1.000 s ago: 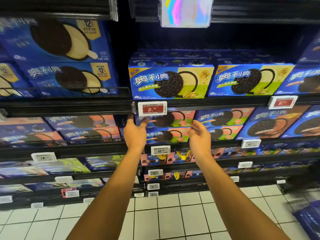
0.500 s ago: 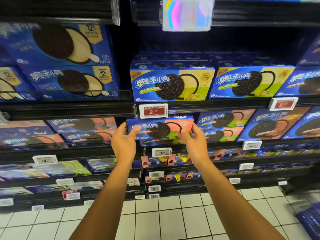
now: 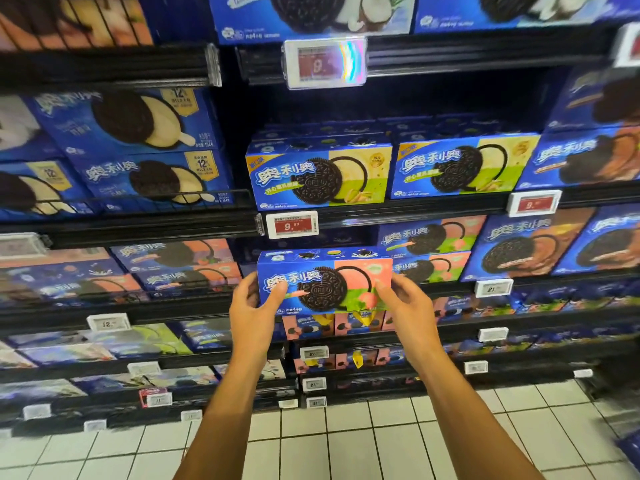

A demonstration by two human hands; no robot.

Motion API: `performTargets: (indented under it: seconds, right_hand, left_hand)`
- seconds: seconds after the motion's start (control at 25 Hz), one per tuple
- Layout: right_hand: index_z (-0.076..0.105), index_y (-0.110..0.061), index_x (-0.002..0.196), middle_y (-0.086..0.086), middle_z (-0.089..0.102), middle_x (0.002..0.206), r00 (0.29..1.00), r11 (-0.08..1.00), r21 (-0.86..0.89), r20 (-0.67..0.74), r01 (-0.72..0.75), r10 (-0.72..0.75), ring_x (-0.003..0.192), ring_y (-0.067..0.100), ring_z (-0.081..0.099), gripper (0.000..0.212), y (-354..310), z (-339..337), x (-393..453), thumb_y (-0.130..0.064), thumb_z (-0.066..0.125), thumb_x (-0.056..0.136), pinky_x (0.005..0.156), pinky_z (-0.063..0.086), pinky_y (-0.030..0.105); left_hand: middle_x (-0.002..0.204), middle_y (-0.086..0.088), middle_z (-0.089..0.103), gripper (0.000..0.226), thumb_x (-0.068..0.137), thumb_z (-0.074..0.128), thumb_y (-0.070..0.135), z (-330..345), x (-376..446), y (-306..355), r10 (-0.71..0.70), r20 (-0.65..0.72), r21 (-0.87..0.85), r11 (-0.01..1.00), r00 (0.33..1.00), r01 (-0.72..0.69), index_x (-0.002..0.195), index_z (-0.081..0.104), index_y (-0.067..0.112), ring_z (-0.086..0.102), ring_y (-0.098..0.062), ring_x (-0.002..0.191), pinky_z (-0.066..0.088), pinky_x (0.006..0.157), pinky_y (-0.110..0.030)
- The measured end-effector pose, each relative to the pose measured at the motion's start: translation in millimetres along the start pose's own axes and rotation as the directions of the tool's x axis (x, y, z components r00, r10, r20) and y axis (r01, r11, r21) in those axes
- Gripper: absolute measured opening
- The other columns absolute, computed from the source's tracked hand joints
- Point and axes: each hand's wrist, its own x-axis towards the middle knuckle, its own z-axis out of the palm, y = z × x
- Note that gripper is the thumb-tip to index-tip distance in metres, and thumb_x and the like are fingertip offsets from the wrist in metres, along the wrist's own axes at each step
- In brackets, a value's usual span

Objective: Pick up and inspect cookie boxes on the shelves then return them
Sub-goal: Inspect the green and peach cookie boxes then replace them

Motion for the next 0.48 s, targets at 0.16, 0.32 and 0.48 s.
performTargets:
  seconds: [0.16,0.32,0.48]
  right_hand:
    - [0.069,-0.027,0.11,-0.013,0.076,0.106,0.999,0.996,0.085,-0.043,0.024,-0.021,0.099,0.004,0.07,0.017,-12,-40,-19,-0.028,0.07,0.093,0.068,0.052,0.01]
    - [0.067,-0.037,0.1,-0.004,0.072,0.112,0.997,0.991,0.131,-0.071,0.039,-0.03,0.108,0.023,0.068,0.015,-37,-81,-32,-0.04,0.075,0.087,0.083,0.055,0.037]
    - [0.067,-0.039,0.096,-0.003,0.073,0.106,0.997,0.98,0.188,-0.062,0.06,-0.049,0.104,0.023,0.07,0.028,-57,-121,-54,-0.053,0.078,0.075,0.085,0.055,0.043]
  left_hand:
    - [0.116,0.005,0.068,0.025,0.098,0.056,0.015,16,-43,8,-0.067,0.025,-0.124,0.99,0.997,0.069,0.119,0.063,0.028,0.069,-0.003,0.093,0.054,0.069,-0.019]
    - [0.119,-0.004,0.067,0.035,0.098,0.05,0.005,35,-85,23,-0.091,0.091,-0.219,0.97,0.992,0.109,0.132,0.057,0.012,0.07,-0.009,0.087,0.054,0.069,-0.03]
    - [0.115,-0.007,0.069,0.042,0.094,0.053,0.0,54,-137,34,-0.063,0.117,-0.317,0.943,0.991,0.098,0.135,0.052,0.004,0.067,-0.02,0.097,0.056,0.08,-0.036]
